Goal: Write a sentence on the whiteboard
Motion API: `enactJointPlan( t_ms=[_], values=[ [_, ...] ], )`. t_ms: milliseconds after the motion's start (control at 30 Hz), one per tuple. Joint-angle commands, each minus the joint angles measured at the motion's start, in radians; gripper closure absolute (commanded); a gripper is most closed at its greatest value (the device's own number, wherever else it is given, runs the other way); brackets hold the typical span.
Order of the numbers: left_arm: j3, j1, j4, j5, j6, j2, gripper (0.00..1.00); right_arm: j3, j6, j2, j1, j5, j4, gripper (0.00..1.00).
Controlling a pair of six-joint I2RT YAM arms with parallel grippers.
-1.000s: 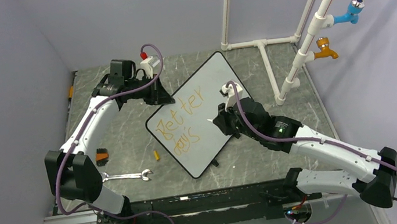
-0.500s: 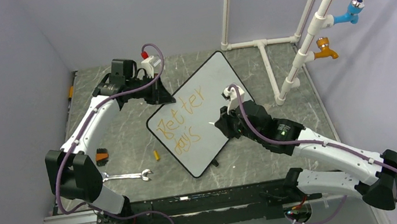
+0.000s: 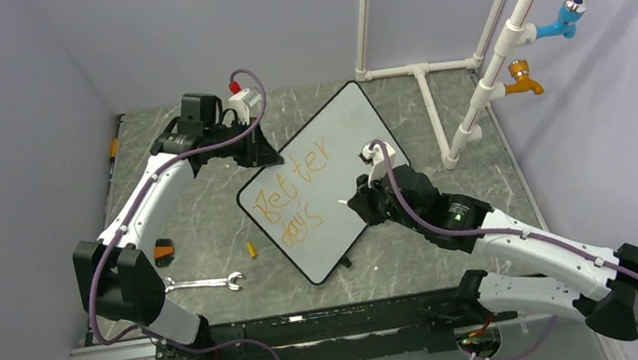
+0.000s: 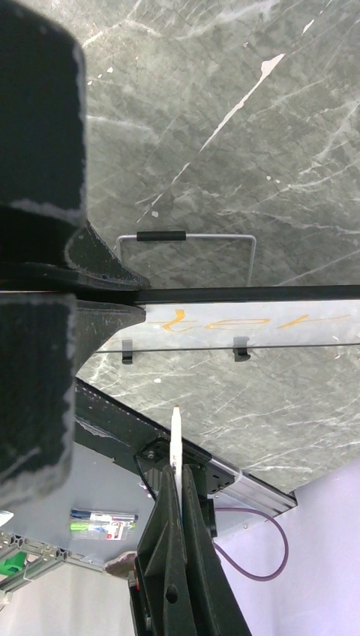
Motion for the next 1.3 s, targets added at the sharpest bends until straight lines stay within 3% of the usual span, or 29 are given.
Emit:
enactJointPlan(
  t_ms=[0, 467, 1267],
  values=[
    [0.016, -0.044, 0.001, -0.020, 0.083, 0.003, 1.00, -0.007, 0.010, -0.038, -0.004, 0.002, 0.026, 1.00],
    [0.019, -0.057, -0.008, -0.028, 0.089, 0.008, 1.00, -0.027, 0.017, -0.077, -0.003, -0.010, 0.050, 1.00],
    [0.018, -0.062, -0.010, -0.030, 0.089, 0.004, 1.00, -0.019, -0.027, -0.005, -0.003, 0.039, 0.135, 1.00]
  ],
)
